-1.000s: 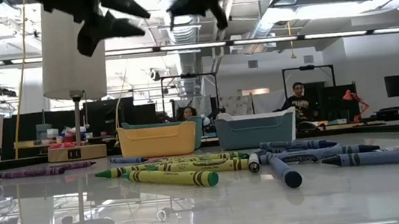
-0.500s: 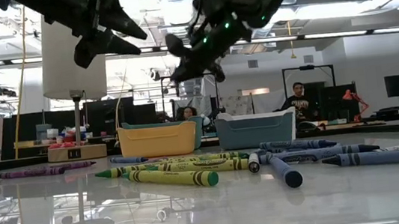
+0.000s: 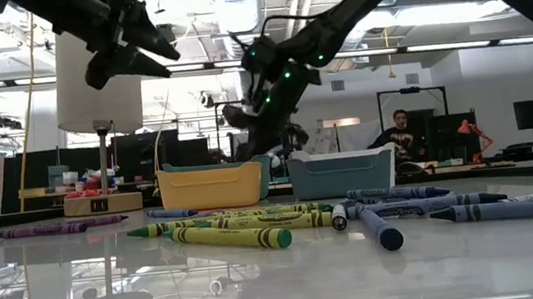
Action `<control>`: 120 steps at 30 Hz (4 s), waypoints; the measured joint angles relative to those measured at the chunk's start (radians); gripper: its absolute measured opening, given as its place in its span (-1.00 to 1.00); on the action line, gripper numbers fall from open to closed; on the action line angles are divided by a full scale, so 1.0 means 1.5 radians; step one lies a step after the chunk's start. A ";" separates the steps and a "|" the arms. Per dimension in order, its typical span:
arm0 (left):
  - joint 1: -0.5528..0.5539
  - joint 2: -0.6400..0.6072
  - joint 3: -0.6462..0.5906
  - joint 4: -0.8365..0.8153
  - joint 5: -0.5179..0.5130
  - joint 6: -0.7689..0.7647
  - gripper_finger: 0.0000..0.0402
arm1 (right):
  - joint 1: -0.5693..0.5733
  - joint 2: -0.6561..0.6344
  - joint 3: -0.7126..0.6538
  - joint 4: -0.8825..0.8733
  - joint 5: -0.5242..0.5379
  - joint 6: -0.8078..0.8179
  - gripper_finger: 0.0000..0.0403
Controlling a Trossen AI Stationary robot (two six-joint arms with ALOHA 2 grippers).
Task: Sort crayons
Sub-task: Put the violet crayon into the green bin
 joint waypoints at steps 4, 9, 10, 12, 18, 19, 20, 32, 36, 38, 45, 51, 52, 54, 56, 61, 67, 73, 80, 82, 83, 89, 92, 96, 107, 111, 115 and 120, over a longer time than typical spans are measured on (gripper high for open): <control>0.013 -0.009 0.000 -0.028 0.000 0.000 -0.20 | 0.001 0.019 0.025 -0.026 0.000 -0.001 -0.81; 0.015 -0.009 0.000 -0.058 0.002 0.000 -0.20 | 0.000 0.017 0.026 -0.023 0.003 -0.028 -0.73; 0.015 -0.009 0.000 -0.065 0.004 0.000 -0.20 | 0.000 0.016 0.026 -0.025 0.003 -0.037 -0.71; 0.015 -0.009 0.000 -0.084 0.005 -0.003 -0.20 | 0.000 0.015 0.026 -0.024 -0.003 -0.051 -0.68; 0.015 -0.009 0.000 -0.173 0.044 -0.021 -0.20 | -0.001 -0.012 0.024 -0.026 -0.102 -0.055 -0.58; 0.014 -0.009 0.000 -0.198 0.059 -0.024 -0.20 | -0.001 -0.026 0.024 -0.026 -0.116 -0.061 -0.57; 0.011 -0.009 0.000 -0.226 0.071 -0.031 -0.20 | -0.001 -0.044 0.025 -0.024 -0.128 -0.067 -0.57; -0.102 -0.008 -0.047 -0.428 0.093 -0.285 -0.20 | 0.031 -0.360 0.027 -0.088 -0.114 -0.125 -0.57; -0.159 0.002 -0.080 -0.394 0.081 -0.343 -0.20 | 0.063 -0.441 0.026 -0.125 -0.058 -0.141 -0.57; -0.180 0.001 -0.095 -0.364 0.068 -0.366 -0.20 | 0.083 -0.474 0.026 -0.141 -0.027 -0.143 -0.57; -0.232 0.002 -0.105 -0.340 -0.004 -0.379 -0.20 | 0.153 -0.531 0.026 -0.226 0.086 -0.153 -0.57; -0.253 0.047 -0.105 -0.330 -0.034 -0.379 -0.20 | 0.187 -0.530 0.025 -0.246 0.100 -0.153 -0.57; -0.256 0.059 -0.105 -0.324 -0.037 -0.379 -0.20 | 0.190 -0.529 0.025 -0.248 0.100 -0.153 -0.57; -0.260 0.085 -0.105 -0.301 -0.038 -0.371 -0.20 | 0.194 -0.526 0.025 -0.249 0.101 -0.153 -0.57; -0.261 0.111 -0.105 -0.287 -0.039 -0.369 -0.20 | 0.194 -0.522 0.025 -0.248 0.100 -0.152 -0.57; -0.261 0.160 -0.105 -0.263 -0.048 -0.373 -0.20 | 0.194 -0.520 0.025 -0.249 0.100 -0.152 -0.57; -0.261 0.202 -0.105 -0.230 -0.032 -0.368 -0.20 | 0.194 -0.519 0.025 -0.250 0.099 -0.152 -0.57; -0.261 0.255 -0.105 -0.224 -0.004 -0.373 -0.20 | 0.203 -0.519 0.025 -0.250 0.095 -0.153 -0.57; -0.261 0.298 -0.102 -0.203 0.018 -0.380 -0.34 | 0.223 -0.519 0.025 -0.250 0.095 -0.158 -0.57; -0.261 0.298 -0.102 -0.200 0.022 -0.386 -0.46 | 0.228 -0.519 0.025 -0.250 0.094 -0.158 -0.57; -0.261 0.296 -0.102 -0.199 0.024 -0.387 -0.53 | 0.229 -0.519 0.025 -0.250 0.094 -0.158 -0.57; -0.260 0.264 -0.104 -0.185 0.043 -0.402 -0.94 | 0.232 -0.519 0.025 -0.254 0.094 -0.158 -0.57; -0.259 0.239 -0.106 -0.187 0.054 -0.409 -1.00 | 0.232 -0.519 0.025 -0.254 0.094 -0.158 -0.57; -0.258 0.208 -0.098 -0.187 0.023 -0.411 -0.99 | 0.232 -0.519 0.025 -0.256 0.094 -0.158 -0.57; -0.257 0.189 -0.093 -0.159 -0.010 -0.367 -1.00 | 0.243 -0.519 0.025 -0.319 0.093 -0.156 -0.57; -0.276 0.187 -0.093 -0.065 0.086 -0.278 -0.91 | 0.267 -0.519 0.026 -0.348 0.070 -0.140 -0.57; -0.324 0.187 -0.092 0.032 0.131 -0.219 -0.76 | 0.322 -0.512 0.026 -0.403 0.040 -0.140 -0.57; -0.344 0.187 -0.092 0.015 0.125 -0.253 -0.69 | 0.401 -0.495 0.026 -0.448 0.040 -0.136 -0.57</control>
